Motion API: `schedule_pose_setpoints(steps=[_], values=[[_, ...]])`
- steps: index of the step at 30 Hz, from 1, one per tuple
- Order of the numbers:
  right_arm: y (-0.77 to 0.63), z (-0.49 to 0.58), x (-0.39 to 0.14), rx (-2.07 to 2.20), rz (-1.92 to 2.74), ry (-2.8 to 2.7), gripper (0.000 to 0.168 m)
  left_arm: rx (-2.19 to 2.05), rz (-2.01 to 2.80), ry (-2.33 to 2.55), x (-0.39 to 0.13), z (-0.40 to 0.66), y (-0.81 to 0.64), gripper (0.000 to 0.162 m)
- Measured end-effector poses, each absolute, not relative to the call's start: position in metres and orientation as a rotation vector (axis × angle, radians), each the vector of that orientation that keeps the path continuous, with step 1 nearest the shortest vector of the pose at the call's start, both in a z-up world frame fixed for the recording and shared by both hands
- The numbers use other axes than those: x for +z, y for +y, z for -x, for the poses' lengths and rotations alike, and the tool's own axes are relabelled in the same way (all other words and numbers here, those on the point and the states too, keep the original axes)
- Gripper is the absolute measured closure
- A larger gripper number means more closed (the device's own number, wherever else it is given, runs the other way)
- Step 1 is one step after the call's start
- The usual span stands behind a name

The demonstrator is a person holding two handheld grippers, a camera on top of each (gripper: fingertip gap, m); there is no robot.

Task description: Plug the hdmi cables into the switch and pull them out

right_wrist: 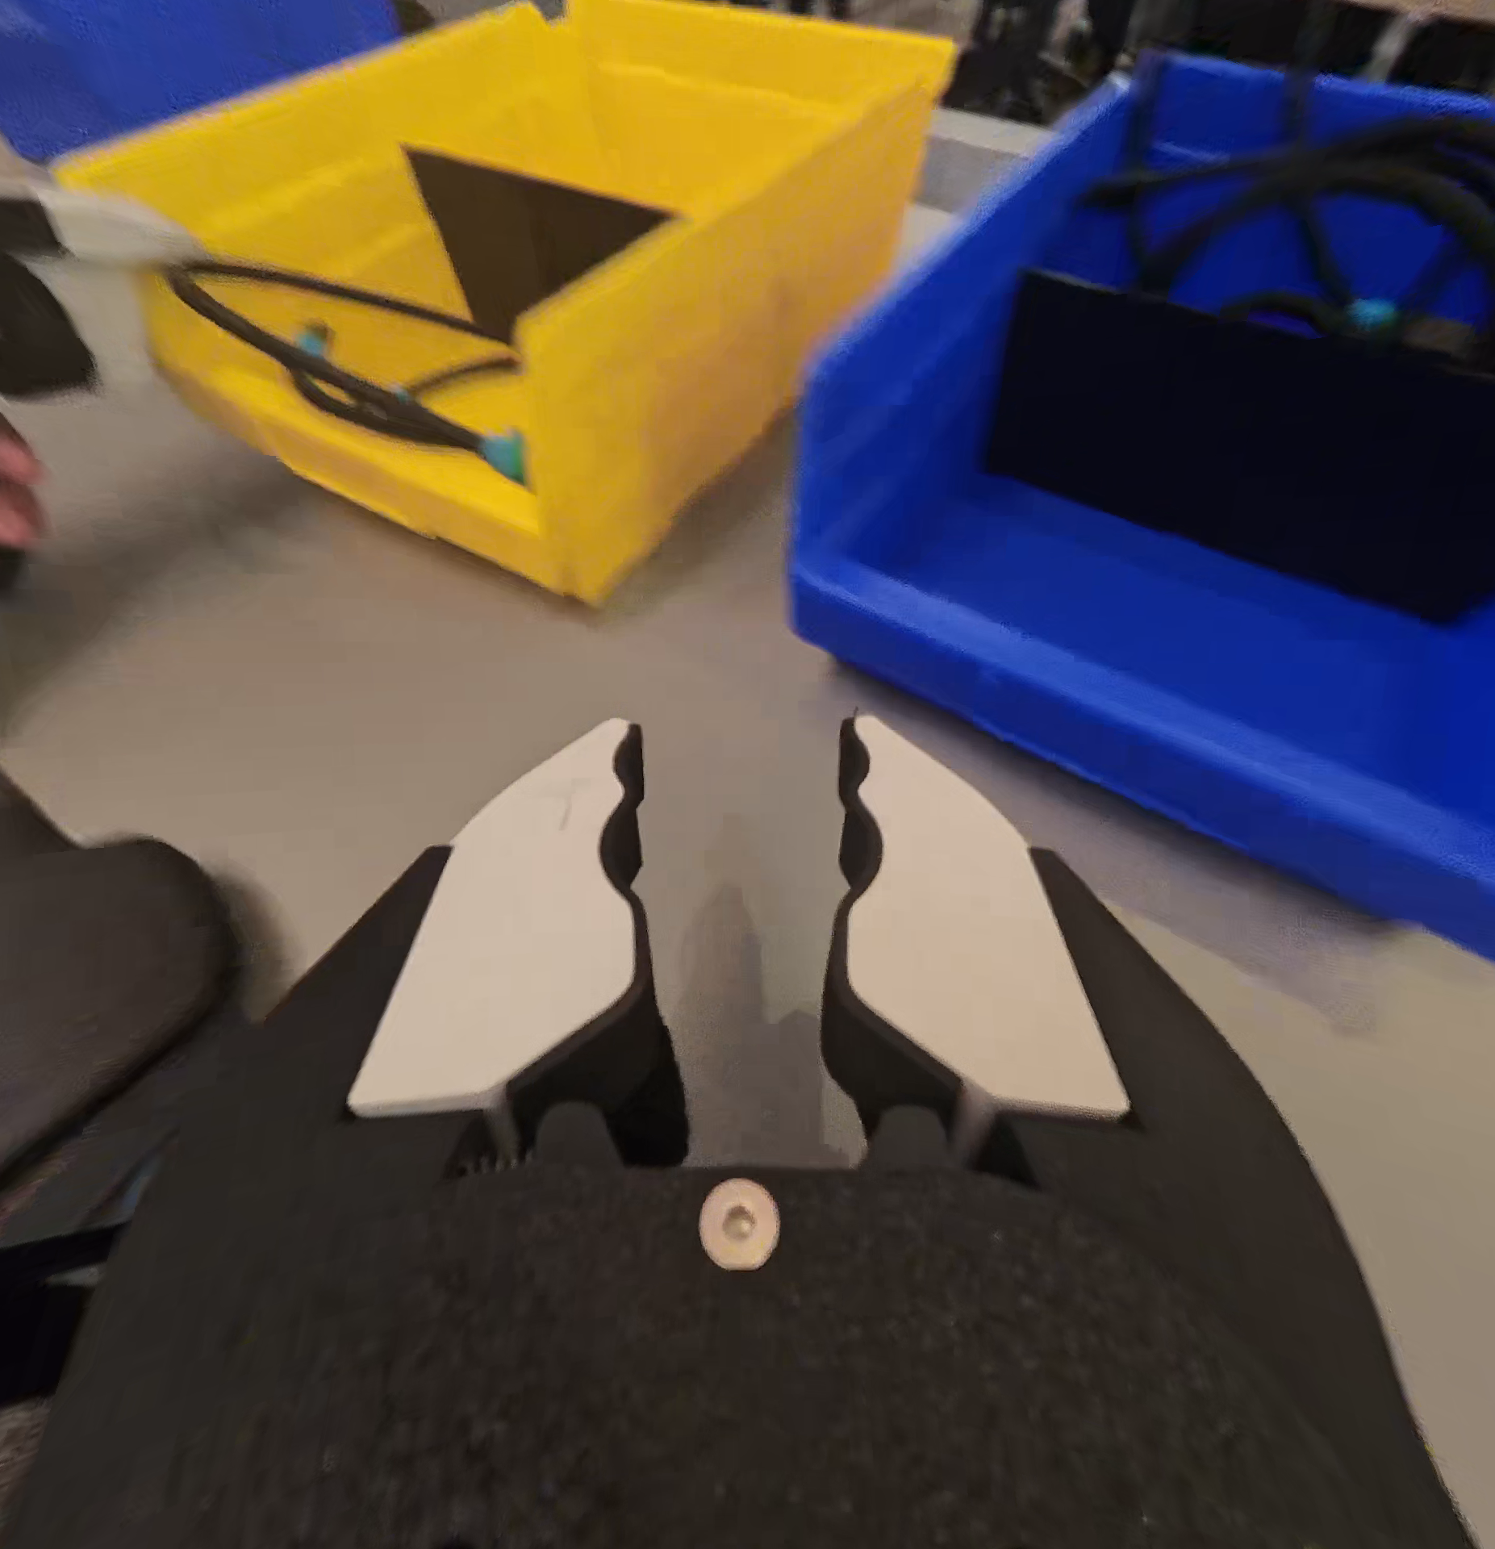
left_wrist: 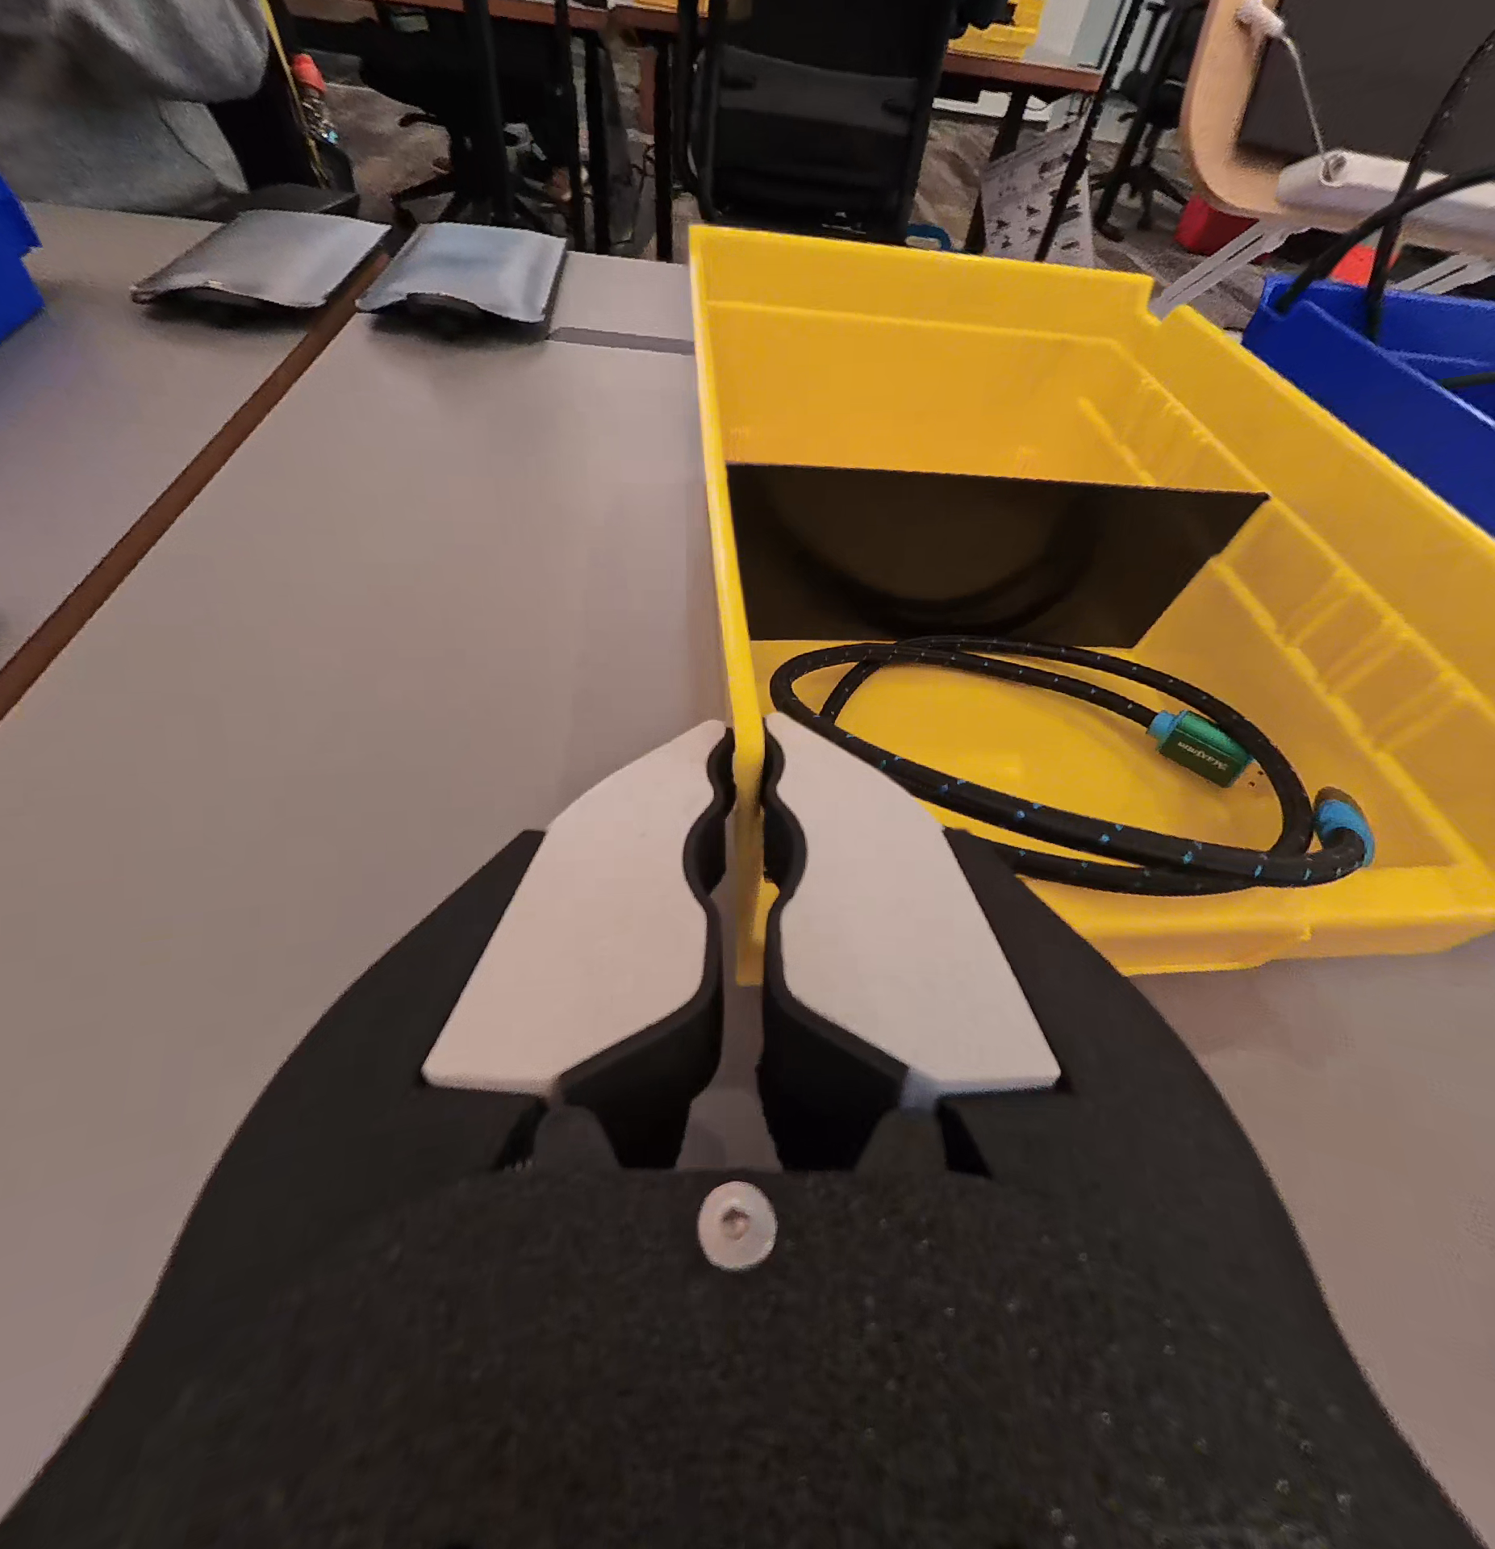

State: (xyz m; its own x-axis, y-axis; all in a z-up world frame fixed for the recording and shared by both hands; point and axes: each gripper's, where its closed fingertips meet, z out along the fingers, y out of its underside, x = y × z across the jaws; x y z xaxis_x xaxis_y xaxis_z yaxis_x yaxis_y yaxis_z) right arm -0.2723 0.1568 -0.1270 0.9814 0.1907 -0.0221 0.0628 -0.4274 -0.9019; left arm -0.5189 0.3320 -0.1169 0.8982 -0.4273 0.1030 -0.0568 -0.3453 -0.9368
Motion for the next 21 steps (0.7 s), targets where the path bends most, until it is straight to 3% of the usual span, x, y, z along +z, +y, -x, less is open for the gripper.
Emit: schedule_pose_setpoints(steps=[6, 9, 10, 12, 17, 21], values=[[0.217, 0.335, -0.115, 0.183, 1.943, -0.123, 0.113, -0.35, 1.944, 0.303, -0.118, 0.522, 0.283, 0.158], [0.235, 0.33, -0.135, 0.11, 2.016, -0.055, 0.142, -0.348, 1.954, 0.325, -0.118, 0.522, 0.262, 0.158], [0.237, 0.33, -0.135, 0.09, 2.021, -0.049, 0.16, -0.366, 1.958, 0.336, -0.117, 0.52, 0.255, 0.156], [0.234, 0.327, -0.134, 0.023, 2.048, -0.026, 0.165, -0.309, 1.968, 0.31, -0.114, 0.524, 0.245, 0.156], [0.233, 0.353, -0.099, 0.154, 1.973, -0.057, 0.165, -0.131, 1.858, 0.22, -0.051, 0.545, 0.234, 0.158], [0.232, 0.339, -0.028, 0.121, 1.807, -0.077, 0.165, -0.051, 1.731, 0.212, 0.01, 0.529, 0.229, 0.159]])
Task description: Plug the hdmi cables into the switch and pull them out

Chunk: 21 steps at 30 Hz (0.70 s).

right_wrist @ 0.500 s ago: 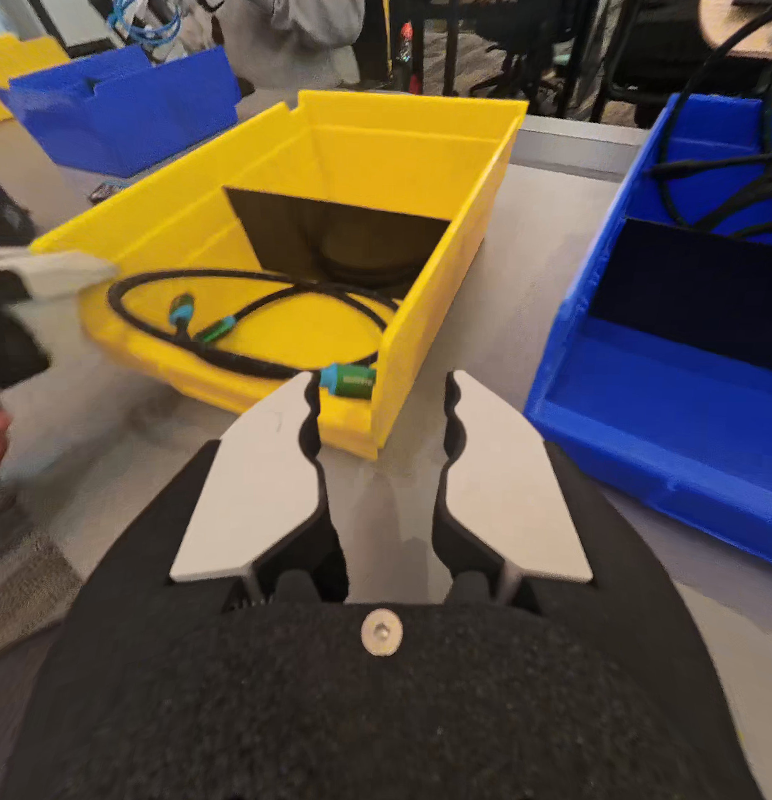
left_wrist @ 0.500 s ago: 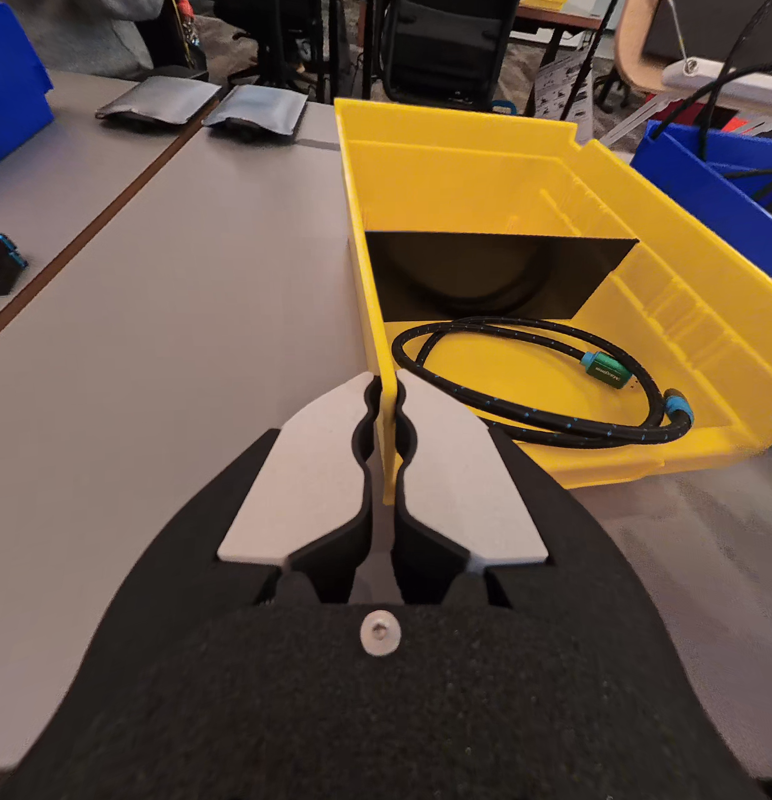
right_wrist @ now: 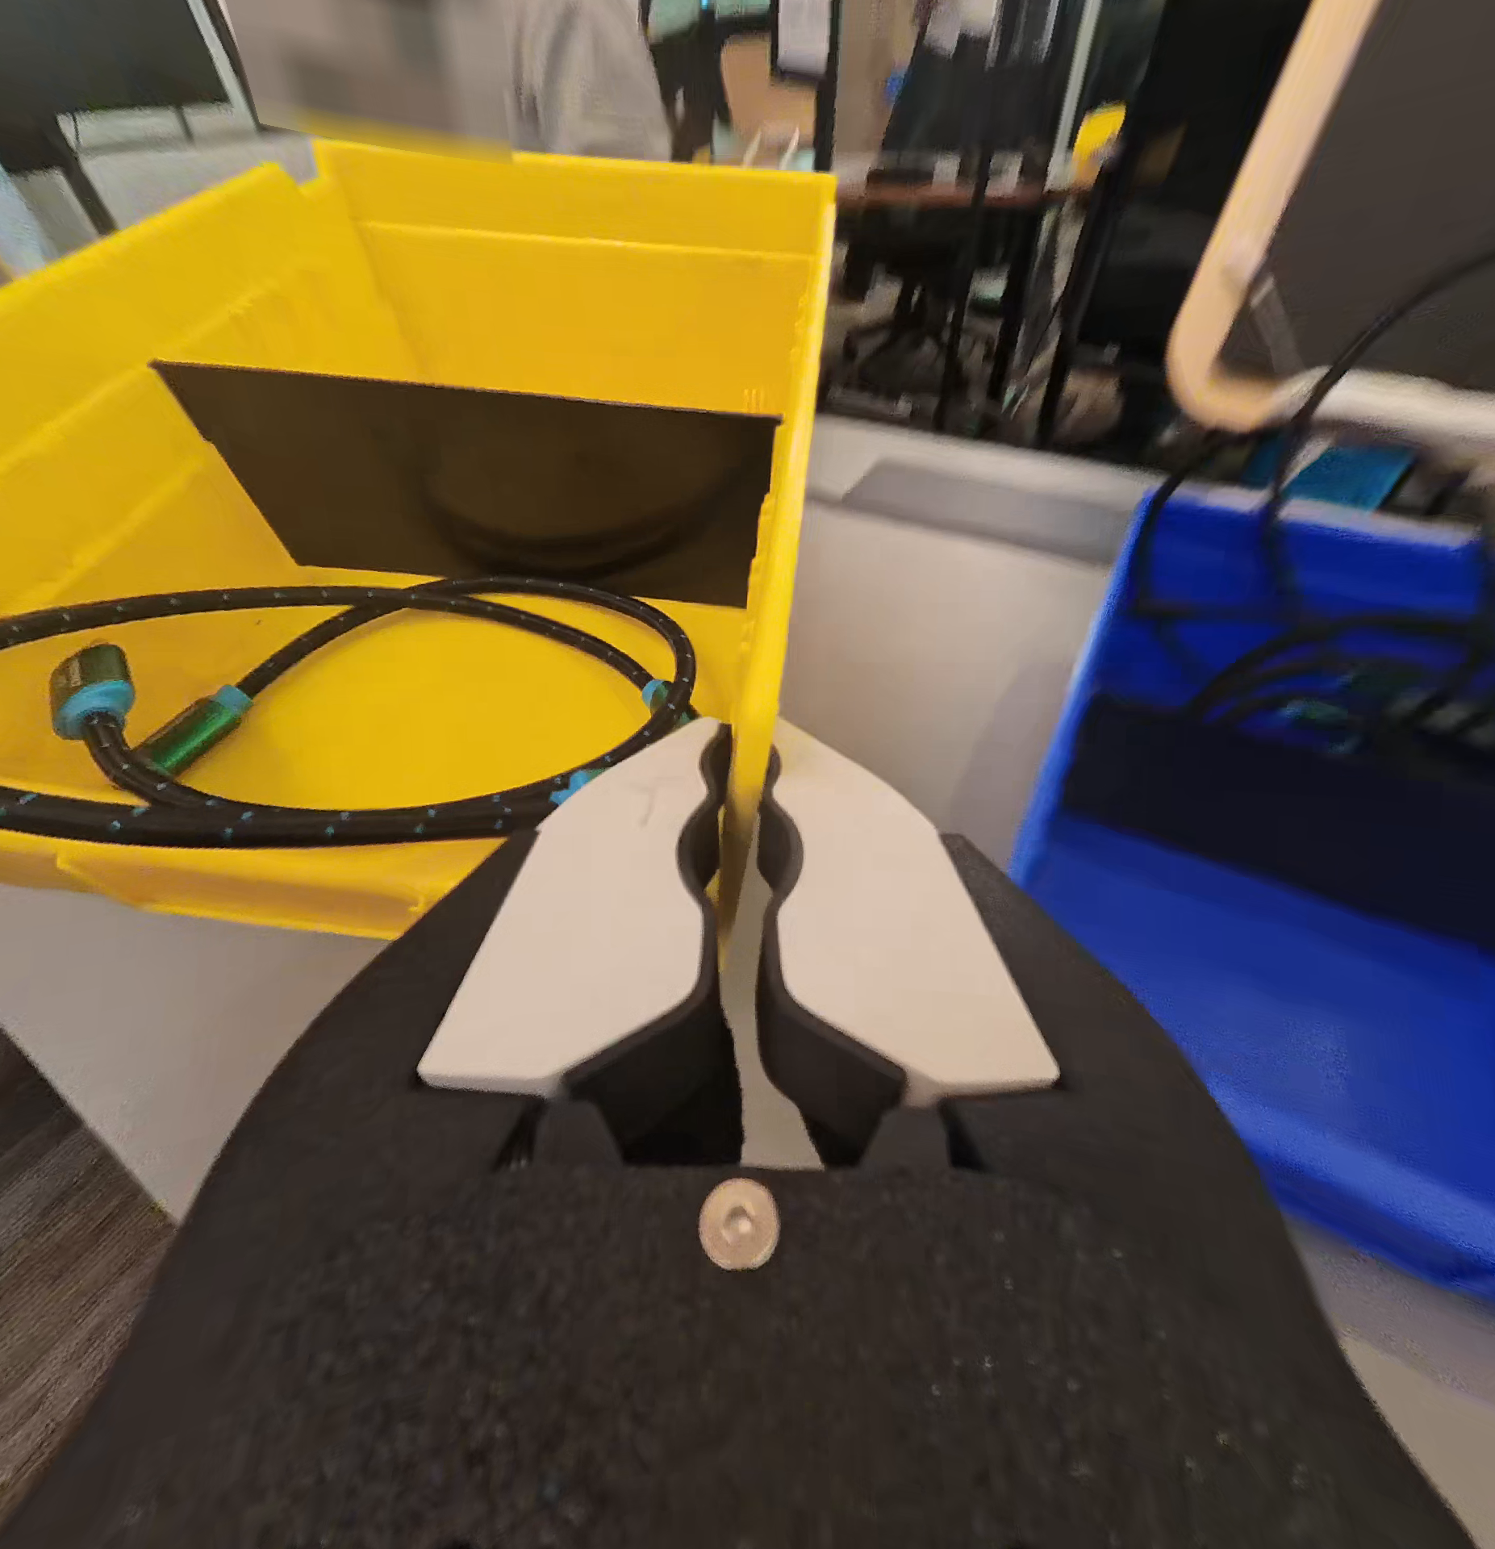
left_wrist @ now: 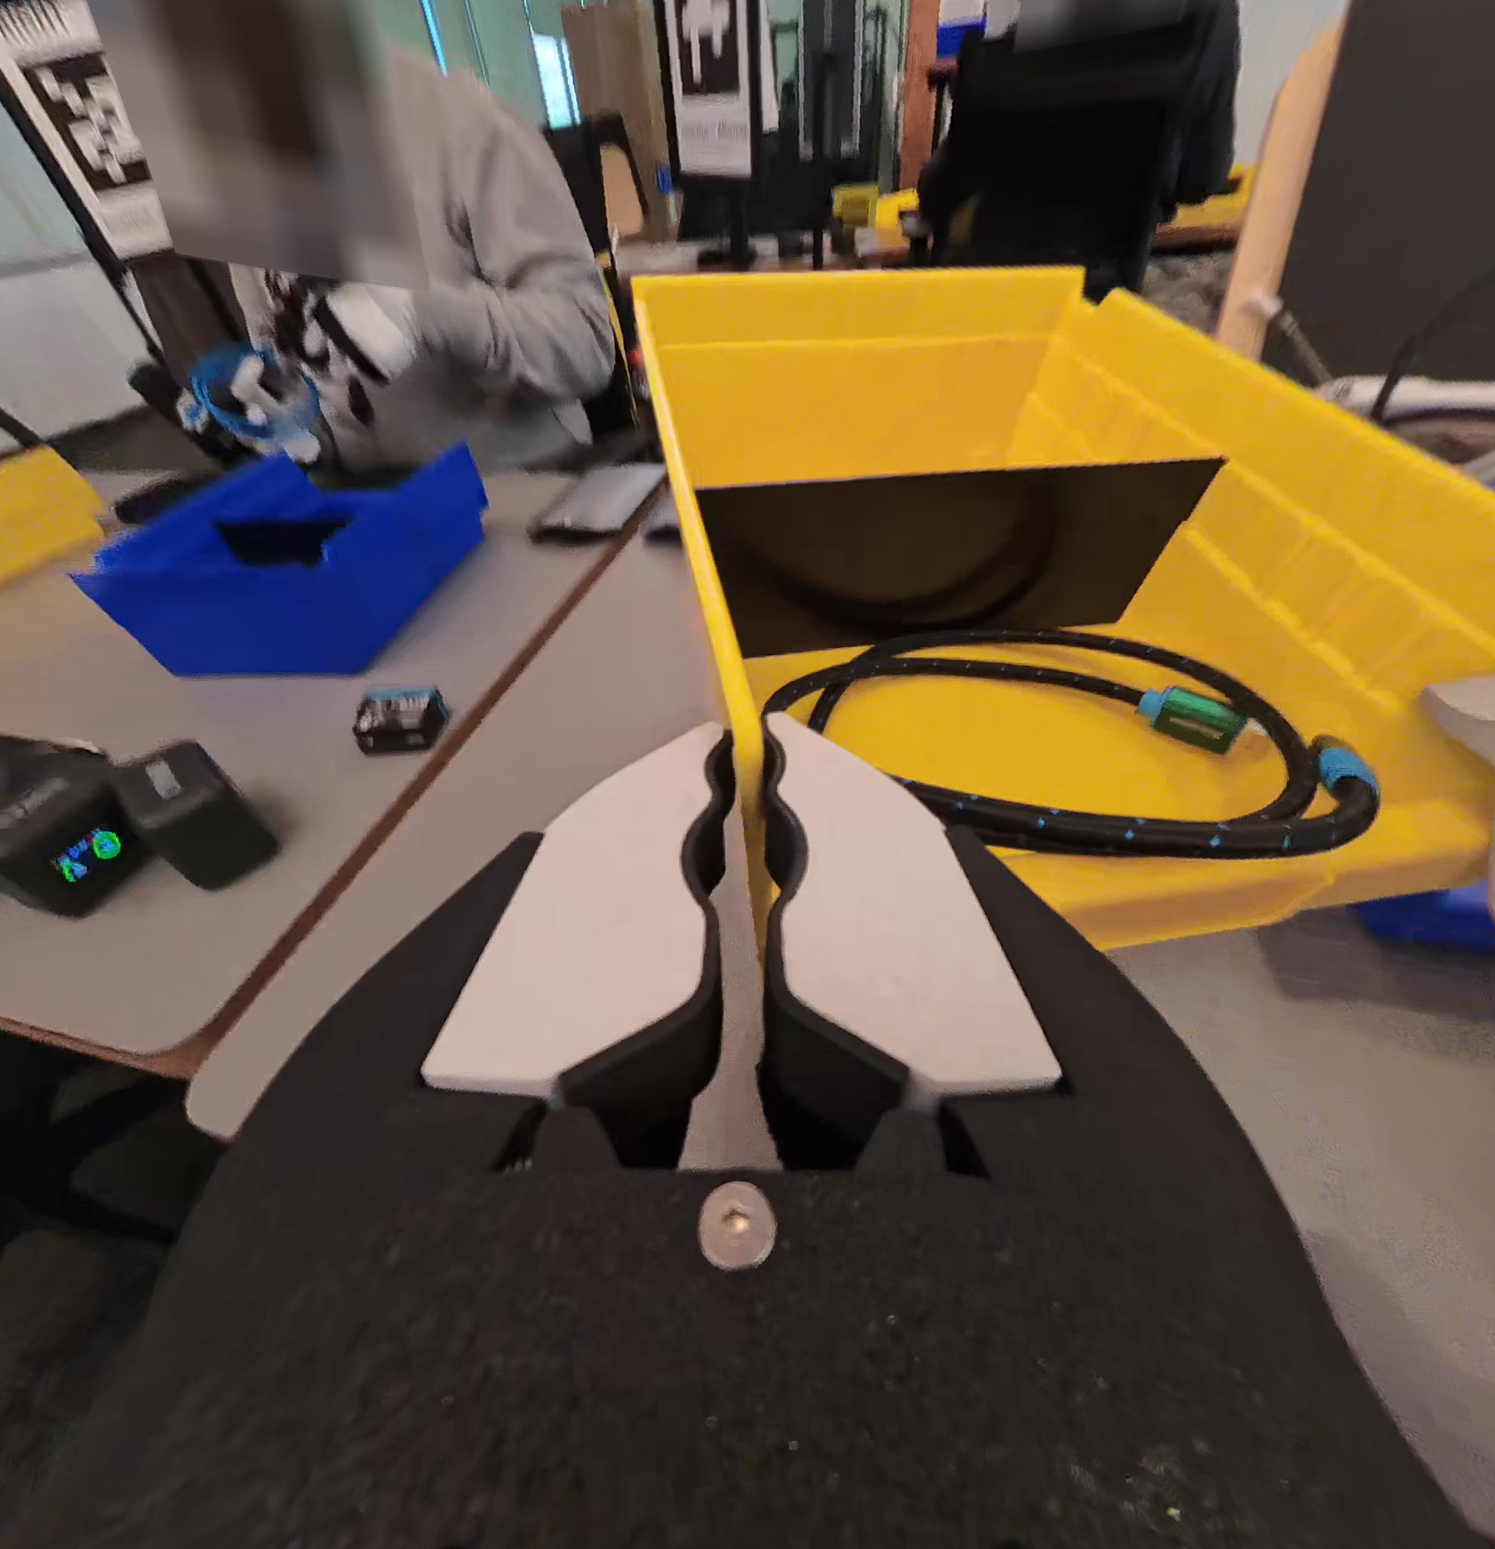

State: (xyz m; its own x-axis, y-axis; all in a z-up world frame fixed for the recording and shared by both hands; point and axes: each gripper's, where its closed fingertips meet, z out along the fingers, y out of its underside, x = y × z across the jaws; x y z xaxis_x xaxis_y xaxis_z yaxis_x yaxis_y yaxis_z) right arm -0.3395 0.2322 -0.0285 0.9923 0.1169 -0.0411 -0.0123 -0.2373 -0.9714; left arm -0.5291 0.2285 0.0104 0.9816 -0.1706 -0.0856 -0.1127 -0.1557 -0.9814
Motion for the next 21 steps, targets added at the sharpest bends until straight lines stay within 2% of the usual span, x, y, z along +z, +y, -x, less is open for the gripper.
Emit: schedule_pose_setpoints(steps=[5, 9, 14, 18, 21], values=[[0.214, 0.251, 0.056, -0.014, 1.651, -0.01, 0.165, -0.166, 1.619, 0.316, 0.074, 0.435, 0.231, 0.158], [0.182, 0.143, 0.079, -0.131, 1.621, 0.095, 0.165, -0.293, 1.573, 0.439, 0.088, 0.32, 0.226, 0.158], [0.122, -0.003, 0.053, -0.266, 1.682, 0.233, 0.165, -0.402, 1.629, 0.595, 0.053, 0.164, 0.195, 0.158], [0.083, -0.114, 0.037, -0.303, 1.654, 0.308, 0.165, -0.47, 1.739, 0.709, -0.003, 0.048, 0.159, 0.156], [0.06, -0.19, -0.006, -0.376, 1.806, 0.338, 0.166, -0.435, 1.762, 0.782, -0.049, -0.02, 0.134, 0.155]])
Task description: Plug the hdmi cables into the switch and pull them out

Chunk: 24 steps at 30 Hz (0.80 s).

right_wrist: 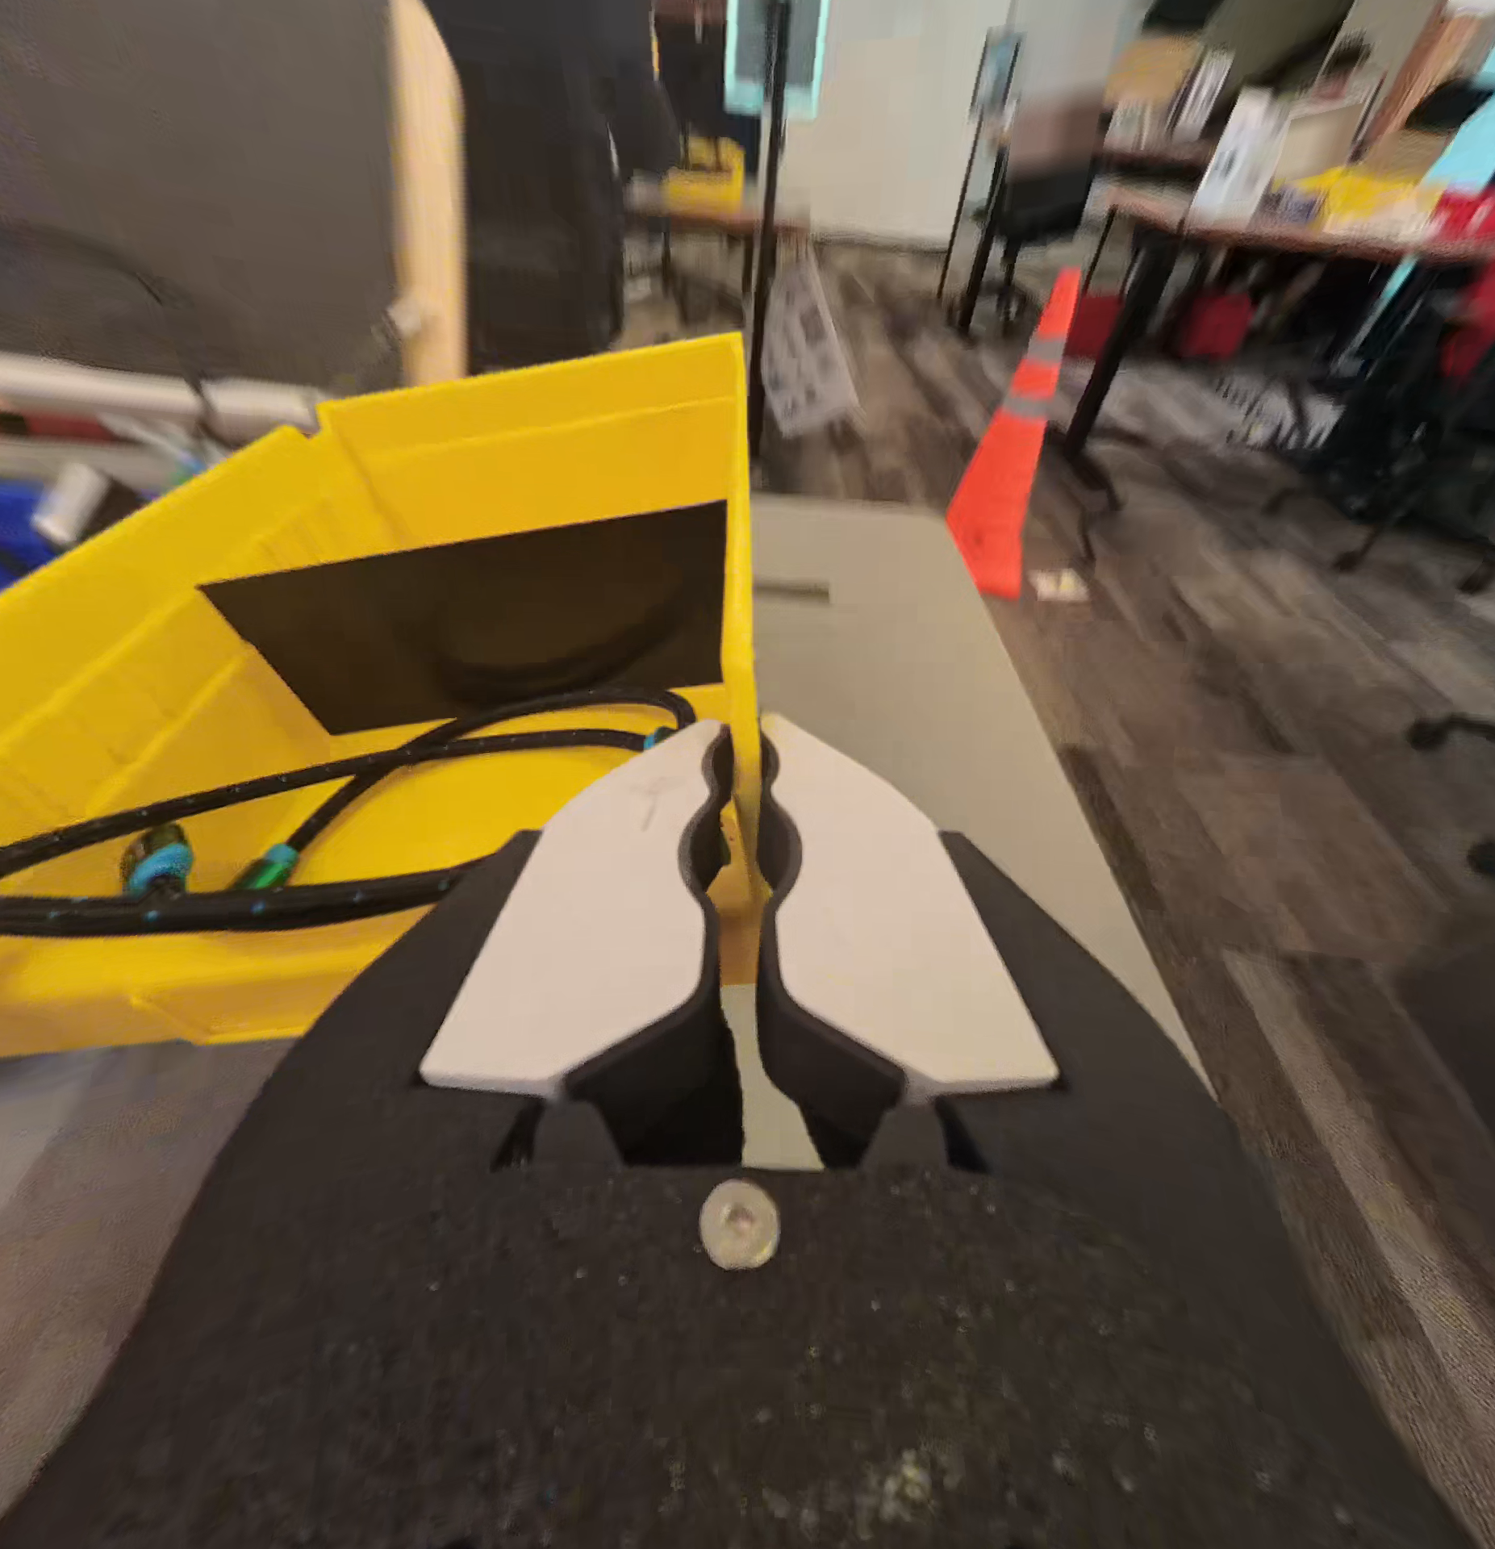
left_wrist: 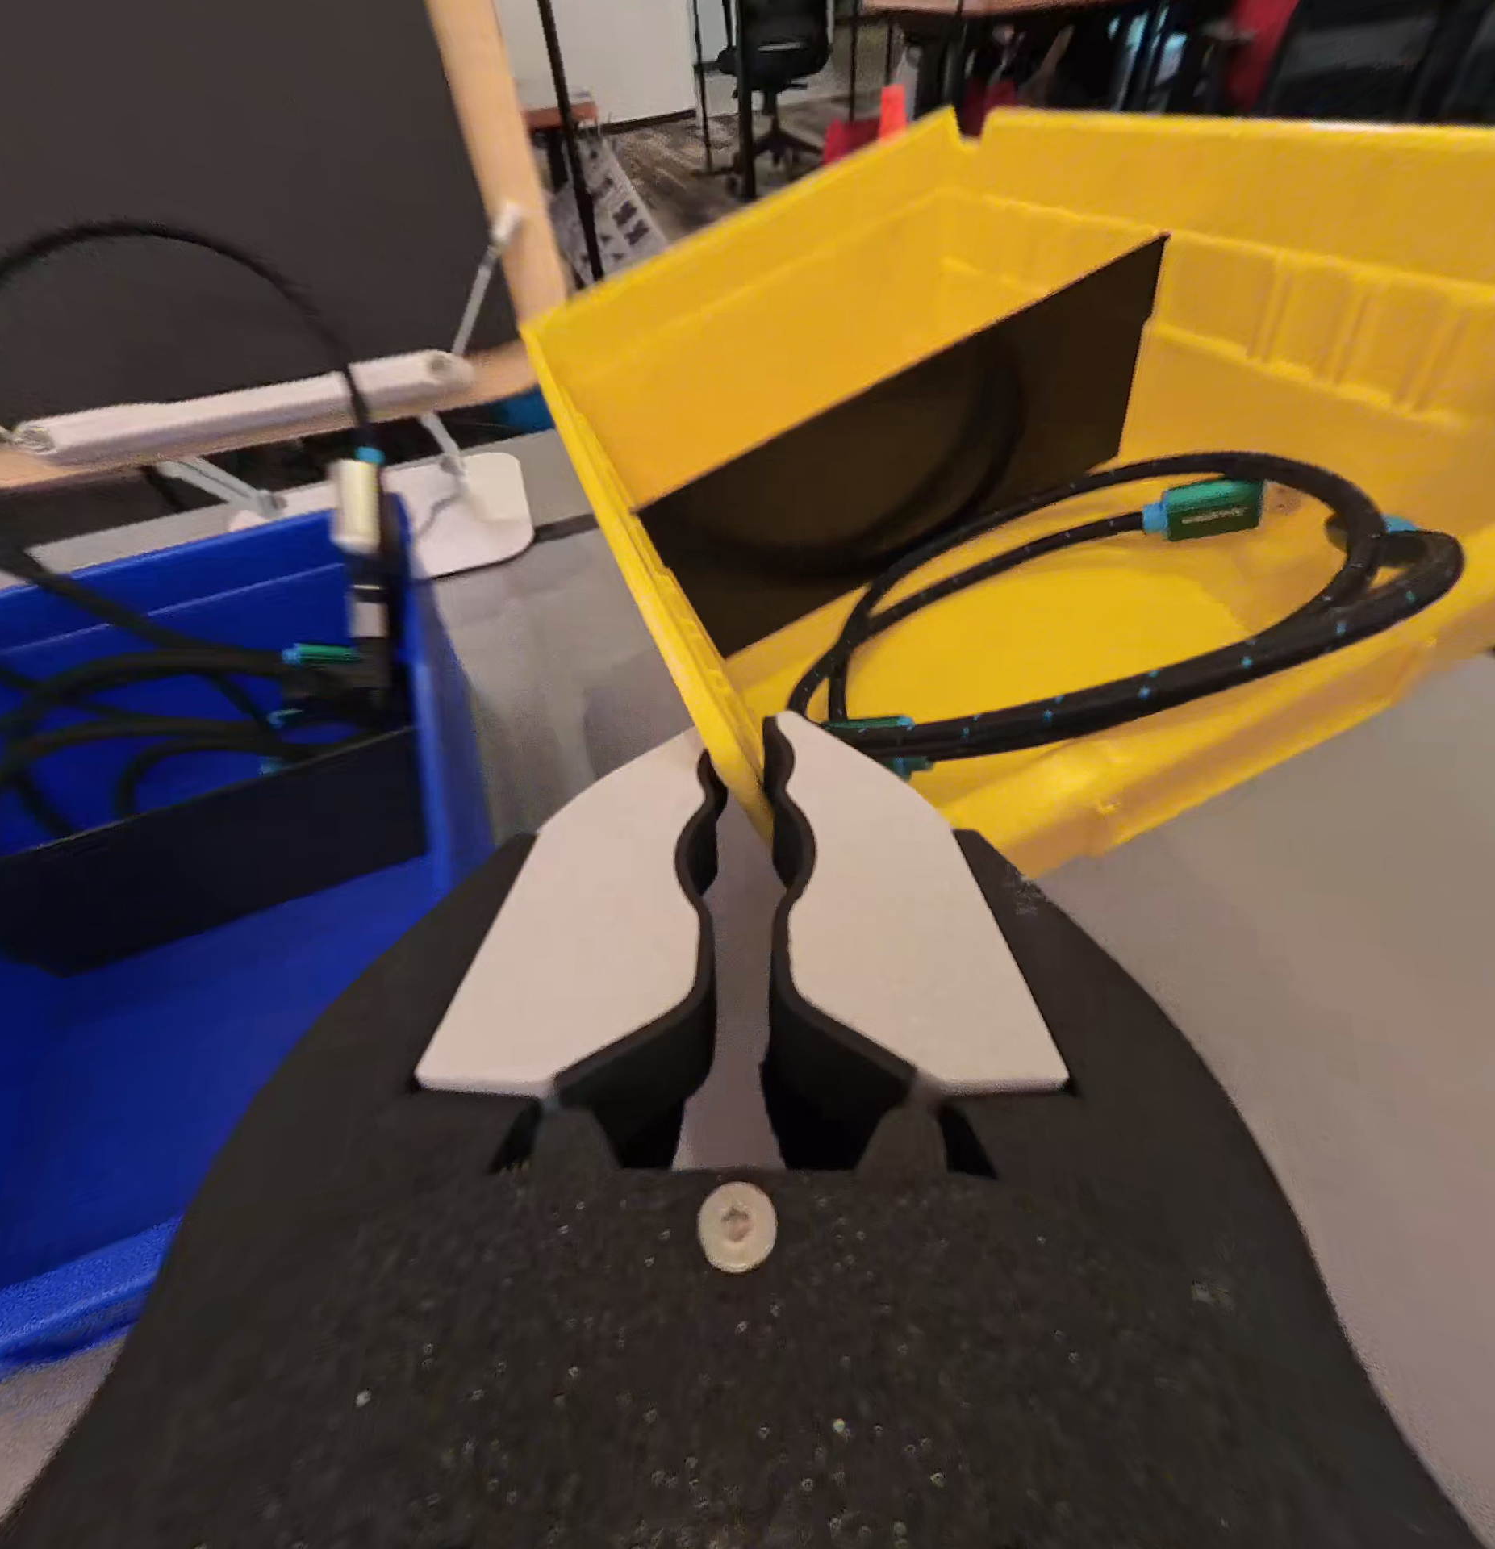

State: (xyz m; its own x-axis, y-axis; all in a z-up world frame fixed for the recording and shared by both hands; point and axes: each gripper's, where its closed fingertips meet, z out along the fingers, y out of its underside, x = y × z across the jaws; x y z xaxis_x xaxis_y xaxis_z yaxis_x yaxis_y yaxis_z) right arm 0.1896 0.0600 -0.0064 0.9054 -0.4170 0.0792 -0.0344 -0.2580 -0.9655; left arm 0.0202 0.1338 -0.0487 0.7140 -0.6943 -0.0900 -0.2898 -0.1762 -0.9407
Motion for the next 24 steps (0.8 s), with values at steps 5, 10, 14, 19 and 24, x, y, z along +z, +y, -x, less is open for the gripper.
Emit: schedule_pose_setpoints(steps=[5, 10, 14, 19, 24], values=[[0.034, -0.243, -0.096, -0.279, 1.963, 0.429, 0.165, -0.321, 1.726, 0.841, -0.089, -0.066, 0.115, 0.155], [0.032, -0.251, -0.133, -0.204, 2.102, 0.522, 0.166, -0.46, 1.834, 0.869, -0.122, -0.077, 0.114, 0.15], [0.038, -0.252, -0.134, -0.203, 2.115, 0.521, 0.165, -0.504, 1.797, 0.966, -0.118, -0.079, 0.107, 0.134], [0.015, -0.274, -0.101, -0.552, 2.181, 0.481, 0.114, -0.594, 1.668, 1.007, -0.078, -0.045, 0.09, 0.122], [0.047, -0.207, -0.028, -0.641, 2.094, 0.281, 0.117, -0.523, 1.616, 0.916, -0.038, 0.045, 0.123, 0.115]])
